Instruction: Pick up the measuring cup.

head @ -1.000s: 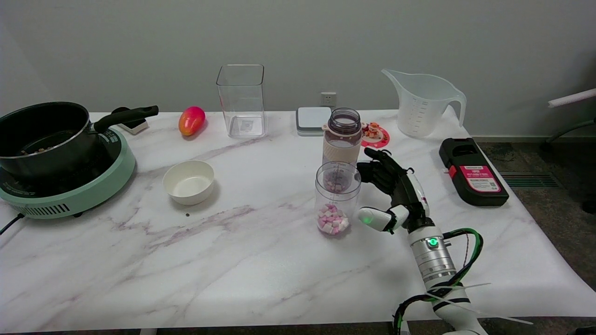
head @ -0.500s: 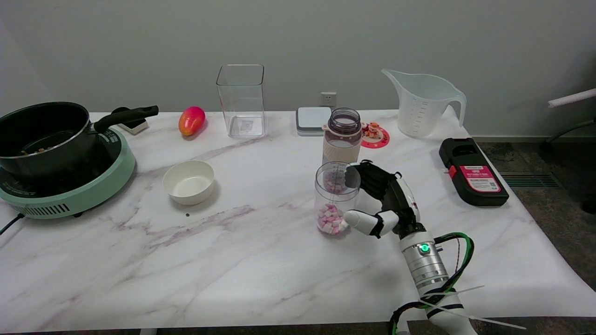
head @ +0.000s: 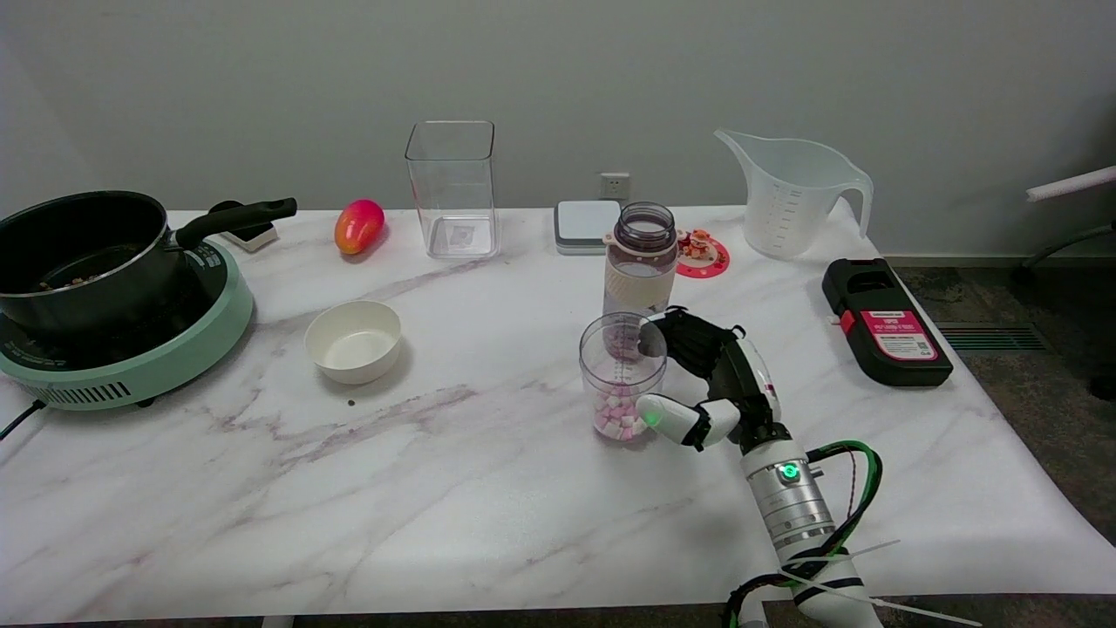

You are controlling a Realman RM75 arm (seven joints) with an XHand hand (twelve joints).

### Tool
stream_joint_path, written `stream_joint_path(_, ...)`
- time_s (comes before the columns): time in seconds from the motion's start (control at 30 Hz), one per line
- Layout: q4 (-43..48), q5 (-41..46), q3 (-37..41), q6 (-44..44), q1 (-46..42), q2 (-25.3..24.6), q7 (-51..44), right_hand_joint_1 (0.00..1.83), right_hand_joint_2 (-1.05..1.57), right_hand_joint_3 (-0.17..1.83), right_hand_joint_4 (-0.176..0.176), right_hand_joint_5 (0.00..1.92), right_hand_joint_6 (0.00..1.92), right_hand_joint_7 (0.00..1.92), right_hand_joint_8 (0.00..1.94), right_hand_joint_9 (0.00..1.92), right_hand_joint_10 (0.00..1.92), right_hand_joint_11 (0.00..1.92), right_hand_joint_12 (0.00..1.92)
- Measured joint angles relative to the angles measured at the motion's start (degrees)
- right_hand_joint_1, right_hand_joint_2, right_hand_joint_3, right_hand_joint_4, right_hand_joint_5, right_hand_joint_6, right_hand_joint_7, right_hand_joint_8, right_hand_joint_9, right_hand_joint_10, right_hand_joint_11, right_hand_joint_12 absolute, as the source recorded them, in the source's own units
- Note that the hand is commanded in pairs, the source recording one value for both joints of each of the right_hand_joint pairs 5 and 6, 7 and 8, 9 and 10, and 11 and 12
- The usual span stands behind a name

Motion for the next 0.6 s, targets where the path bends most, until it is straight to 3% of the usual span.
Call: stream_joint_path(0.6, -0.80, -0.56, 0.27, -0.99, 1.31, 0.33, 1.33, 1.13, -0.40, 1.07, 0.000, 0.43, 0.43, 0.62, 0.62, 0.60, 0.60, 0.66, 0.66)
